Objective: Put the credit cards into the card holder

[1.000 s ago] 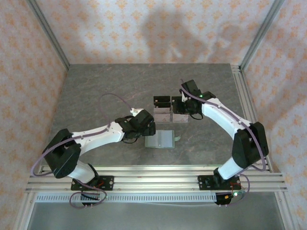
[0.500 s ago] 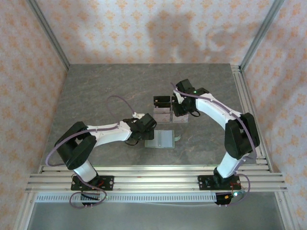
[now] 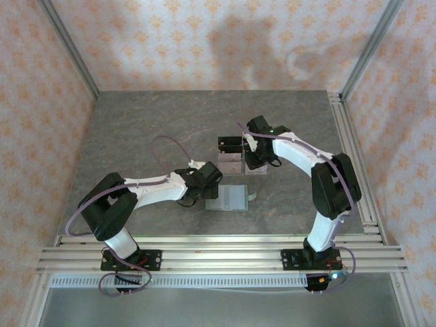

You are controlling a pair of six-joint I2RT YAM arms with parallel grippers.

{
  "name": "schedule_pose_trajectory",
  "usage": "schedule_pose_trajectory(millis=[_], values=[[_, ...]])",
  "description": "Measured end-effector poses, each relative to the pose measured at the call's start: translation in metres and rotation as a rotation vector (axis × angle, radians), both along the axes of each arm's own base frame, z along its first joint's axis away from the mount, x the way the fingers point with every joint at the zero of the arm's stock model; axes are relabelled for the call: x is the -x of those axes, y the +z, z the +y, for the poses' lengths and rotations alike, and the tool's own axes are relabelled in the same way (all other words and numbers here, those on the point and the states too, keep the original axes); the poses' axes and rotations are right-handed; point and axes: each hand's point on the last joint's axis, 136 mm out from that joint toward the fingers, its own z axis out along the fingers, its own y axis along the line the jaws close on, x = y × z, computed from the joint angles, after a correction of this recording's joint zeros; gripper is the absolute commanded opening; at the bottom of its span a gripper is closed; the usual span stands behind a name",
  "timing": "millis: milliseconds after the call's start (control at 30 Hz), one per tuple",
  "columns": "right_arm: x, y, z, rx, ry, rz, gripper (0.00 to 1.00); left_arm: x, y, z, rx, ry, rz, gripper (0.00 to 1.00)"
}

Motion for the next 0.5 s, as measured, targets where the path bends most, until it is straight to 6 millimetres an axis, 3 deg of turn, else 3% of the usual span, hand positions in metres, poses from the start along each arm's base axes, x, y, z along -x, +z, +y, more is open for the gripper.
schedule_pose_trajectory(millis=[333, 500], values=[[-0.002, -0.003, 0.002, 0.014, 0.014, -0.003, 0.4, 0.0, 0.0, 0.0, 0.0, 0.001, 0.0, 1.0], [0.003, 0.006, 0.025, 0.011, 0.085, -0.024, 0.4, 0.0, 0.0, 0.0, 0.001, 0.005, -0.001, 1.0]])
